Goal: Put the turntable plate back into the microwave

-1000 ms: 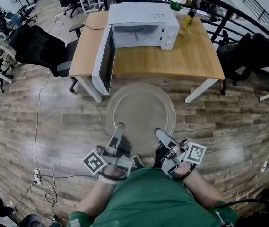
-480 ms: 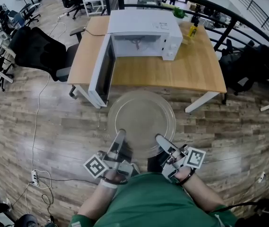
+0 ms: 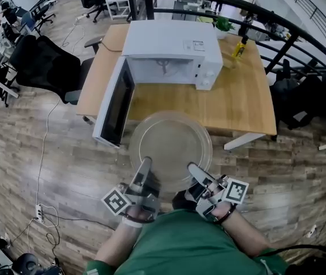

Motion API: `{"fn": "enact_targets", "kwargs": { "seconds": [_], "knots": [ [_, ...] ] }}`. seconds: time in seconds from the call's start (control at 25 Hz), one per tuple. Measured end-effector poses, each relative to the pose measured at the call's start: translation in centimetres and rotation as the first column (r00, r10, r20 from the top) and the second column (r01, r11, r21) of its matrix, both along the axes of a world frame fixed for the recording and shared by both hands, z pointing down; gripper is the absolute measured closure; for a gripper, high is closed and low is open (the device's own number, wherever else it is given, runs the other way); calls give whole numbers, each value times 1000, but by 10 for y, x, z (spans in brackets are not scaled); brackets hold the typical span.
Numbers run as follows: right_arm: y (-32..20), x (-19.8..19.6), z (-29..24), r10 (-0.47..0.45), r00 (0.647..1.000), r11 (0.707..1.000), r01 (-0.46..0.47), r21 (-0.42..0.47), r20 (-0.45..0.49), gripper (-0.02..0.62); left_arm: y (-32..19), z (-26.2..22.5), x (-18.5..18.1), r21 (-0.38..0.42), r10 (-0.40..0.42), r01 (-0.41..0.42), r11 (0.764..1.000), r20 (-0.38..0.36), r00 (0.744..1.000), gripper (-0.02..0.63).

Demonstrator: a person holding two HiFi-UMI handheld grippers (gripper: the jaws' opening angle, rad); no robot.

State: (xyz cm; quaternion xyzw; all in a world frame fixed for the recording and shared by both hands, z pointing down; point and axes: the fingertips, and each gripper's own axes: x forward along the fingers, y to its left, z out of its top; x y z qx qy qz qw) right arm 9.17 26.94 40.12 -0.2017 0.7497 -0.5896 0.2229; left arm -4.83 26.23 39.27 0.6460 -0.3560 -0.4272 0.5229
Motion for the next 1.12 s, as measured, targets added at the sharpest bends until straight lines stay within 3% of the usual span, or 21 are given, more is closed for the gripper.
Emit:
{"fn": "enact_targets", "kwargs": {
  "seconds": [0.56,0.88,1.12],
  "knots": [
    [-88,26,6,-119,993,993,119,-12,13,541,-72,5,27,-17,-115,115,993,2,993,557],
    [-121,17,15,-122,992,992,123,-36,40,543,-104,10,17,-26,-122,123,992,11,992,557],
    [-162,3,36,-100,995,994,100,-43,10,540,-149,35,4,-60,-86,86,994,6,996,557]
  ]
}}
